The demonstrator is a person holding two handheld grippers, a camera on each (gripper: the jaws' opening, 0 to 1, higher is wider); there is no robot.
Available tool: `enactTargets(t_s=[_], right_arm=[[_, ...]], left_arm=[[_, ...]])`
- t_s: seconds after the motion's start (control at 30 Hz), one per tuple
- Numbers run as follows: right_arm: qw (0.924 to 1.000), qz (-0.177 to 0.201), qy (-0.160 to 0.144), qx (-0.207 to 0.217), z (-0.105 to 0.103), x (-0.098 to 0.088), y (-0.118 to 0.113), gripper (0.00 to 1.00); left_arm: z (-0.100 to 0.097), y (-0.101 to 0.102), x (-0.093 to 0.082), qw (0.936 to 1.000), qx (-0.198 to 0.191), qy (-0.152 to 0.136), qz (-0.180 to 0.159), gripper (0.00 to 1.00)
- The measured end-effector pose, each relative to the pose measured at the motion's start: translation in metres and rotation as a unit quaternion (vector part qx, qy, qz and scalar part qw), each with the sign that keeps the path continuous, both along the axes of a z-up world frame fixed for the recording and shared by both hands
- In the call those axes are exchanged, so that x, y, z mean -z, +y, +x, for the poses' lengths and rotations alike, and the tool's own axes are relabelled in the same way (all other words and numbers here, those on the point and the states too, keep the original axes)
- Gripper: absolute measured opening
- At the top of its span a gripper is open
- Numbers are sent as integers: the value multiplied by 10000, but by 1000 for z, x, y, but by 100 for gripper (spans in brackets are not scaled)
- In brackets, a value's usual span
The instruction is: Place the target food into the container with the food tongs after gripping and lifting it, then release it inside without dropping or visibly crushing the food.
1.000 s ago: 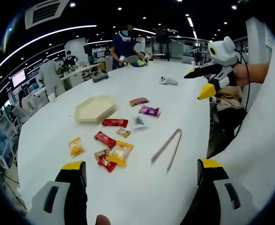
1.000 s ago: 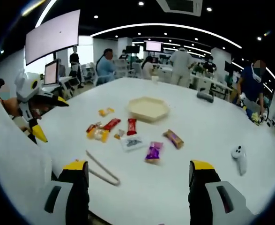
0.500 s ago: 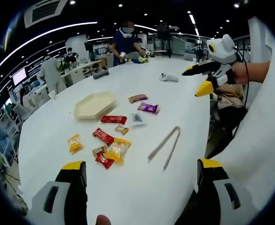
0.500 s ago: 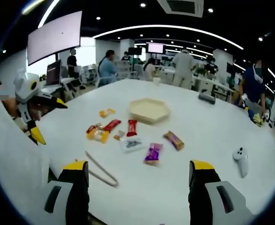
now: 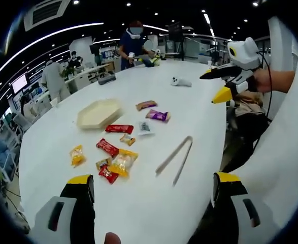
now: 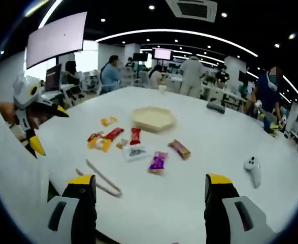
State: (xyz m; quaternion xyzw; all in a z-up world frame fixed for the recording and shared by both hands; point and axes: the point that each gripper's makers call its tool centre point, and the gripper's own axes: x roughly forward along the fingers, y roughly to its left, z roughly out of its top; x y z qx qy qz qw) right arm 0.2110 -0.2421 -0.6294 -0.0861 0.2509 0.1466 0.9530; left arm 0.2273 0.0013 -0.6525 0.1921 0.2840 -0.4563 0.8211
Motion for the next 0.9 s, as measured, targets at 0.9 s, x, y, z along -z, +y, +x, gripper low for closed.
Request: enactTargets(t_s=[0.9], right_arm=[[9998,112,27,150,-8,3,-14,89]], left_arm=[[-11,-22,-3,9997,187,-7,-123,95]])
